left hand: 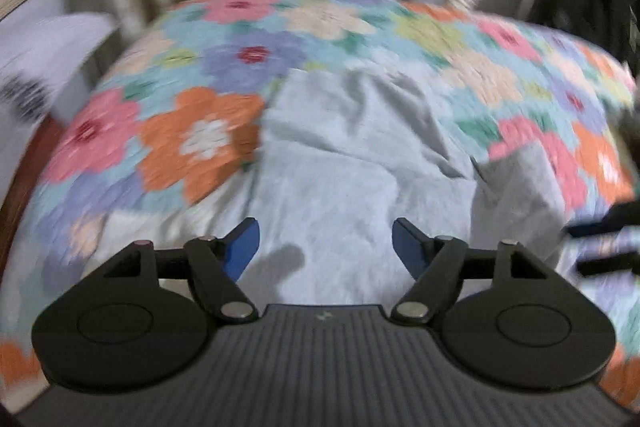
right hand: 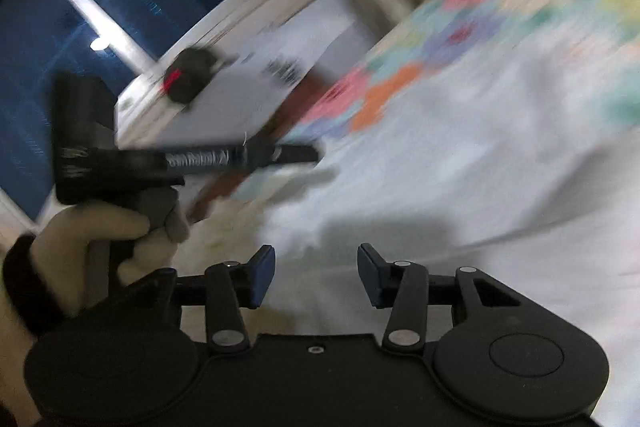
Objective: Fold clothes
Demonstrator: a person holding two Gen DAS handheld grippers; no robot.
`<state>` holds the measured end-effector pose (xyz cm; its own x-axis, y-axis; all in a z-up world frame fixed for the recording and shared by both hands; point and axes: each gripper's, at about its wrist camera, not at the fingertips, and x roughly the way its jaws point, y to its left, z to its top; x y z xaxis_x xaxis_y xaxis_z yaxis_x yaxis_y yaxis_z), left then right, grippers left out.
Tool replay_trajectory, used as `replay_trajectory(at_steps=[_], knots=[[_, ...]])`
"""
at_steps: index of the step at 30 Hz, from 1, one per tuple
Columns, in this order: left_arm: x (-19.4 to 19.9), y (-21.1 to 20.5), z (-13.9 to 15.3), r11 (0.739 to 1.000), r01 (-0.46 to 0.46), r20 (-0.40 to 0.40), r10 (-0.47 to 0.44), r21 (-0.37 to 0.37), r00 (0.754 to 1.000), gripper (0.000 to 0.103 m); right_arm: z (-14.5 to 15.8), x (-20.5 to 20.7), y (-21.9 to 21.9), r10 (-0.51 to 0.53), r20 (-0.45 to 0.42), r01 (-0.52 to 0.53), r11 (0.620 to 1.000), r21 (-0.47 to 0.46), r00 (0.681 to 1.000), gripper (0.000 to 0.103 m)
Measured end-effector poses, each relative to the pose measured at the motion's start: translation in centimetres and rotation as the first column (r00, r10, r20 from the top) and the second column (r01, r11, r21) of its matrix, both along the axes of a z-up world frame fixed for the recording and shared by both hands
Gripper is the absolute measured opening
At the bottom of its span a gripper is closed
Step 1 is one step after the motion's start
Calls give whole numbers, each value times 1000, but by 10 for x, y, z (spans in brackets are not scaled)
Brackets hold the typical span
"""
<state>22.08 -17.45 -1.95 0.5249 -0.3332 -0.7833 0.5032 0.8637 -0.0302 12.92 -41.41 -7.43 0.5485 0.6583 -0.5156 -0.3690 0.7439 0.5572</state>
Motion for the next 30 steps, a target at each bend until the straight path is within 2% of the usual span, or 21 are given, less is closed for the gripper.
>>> replay_trajectory(at_steps=[2, 5, 6, 8, 10, 11, 14, 16, 17, 18, 20, 21, 22, 23, 24, 25, 28, 30], knots=[[20, -11, -14, 999, 37, -40, -37, 16, 999, 75, 3, -9, -38, -84, 2, 84, 992, -93, 996, 54], [50, -16, -37, 1000, 19, -97, -17, 15, 995, 79, -11, -18, -79, -171, -23, 160, 957, -241, 985, 54], [59, -18, -44, 1000, 9, -113, -7, 15, 994, 79, -17, -19, -87, -188, -42, 170, 950, -263, 981, 54], [67, -20, -52, 1000, 11, -113, -11, 7, 994, 71, -30, -16, -98, -192, -95, 166, 959, -229, 977, 54], [64, -23, -52, 999, 34, -70, -33, 12, 997, 3, -46, -15, -107, -177, -151, 153, 976, -155, 973, 58], [62, -23, -50, 999, 35, -63, -34, 5, 997, 3, -54, -13, -108, -169, -163, 148, 980, -133, 972, 59], [46, -21, -37, 999, 0, 36, -1, 32, 999, 2, -71, -5, -94, -159, -127, 145, 983, -111, 979, 59], [36, -15, -25, 994, -72, 149, 59, 88, 987, 2, -76, 1, -81, -163, -83, 153, 982, -106, 983, 52], [31, -9, -18, 990, -112, 199, 92, 91, 976, 2, -74, 2, -77, -168, -69, 159, 981, -111, 983, 31], [30, -1, -15, 989, -137, 203, 123, 56, 971, 3, -70, 3, -75, -172, -58, 164, 980, -114, 983, 18], [35, 12, -19, 987, -161, 135, 162, -17, 978, 9, -60, -5, -80, -199, -40, 193, 975, -111, 979, 10], [38, 14, -26, 986, -167, 98, 167, -11, 981, 15, -56, -10, -84, -210, -39, 205, 972, -118, 977, 9], [40, 14, -32, 983, -182, 80, 180, 20, 981, 29, -54, -14, -89, -217, -44, 210, 968, -135, 975, 9], [40, 13, -35, 978, -201, 85, 195, 62, 977, 38, -57, -15, -92, -220, -57, 209, 965, -161, 974, 9], [39, 14, -35, 973, -216, 93, 208, 87, 974, 45, -62, -13, -94, -224, -73, 207, 960, -190, 972, 9], [37, 17, -32, 968, -234, 100, 226, 86, 969, 48, -69, -12, -98, -232, -100, 210, 959, -189, 968, 9], [27, 41, -7, 942, -332, 51, 334, -42, 941, 56, -75, -17, -115, -271, -170, 261, 962, -77, 947, 13], [10, 53, 12, 927, -359, -3, 361, -106, 933, 56, -73, -26, -121, -278, -194, 273, 961, -53, 941, 19]])
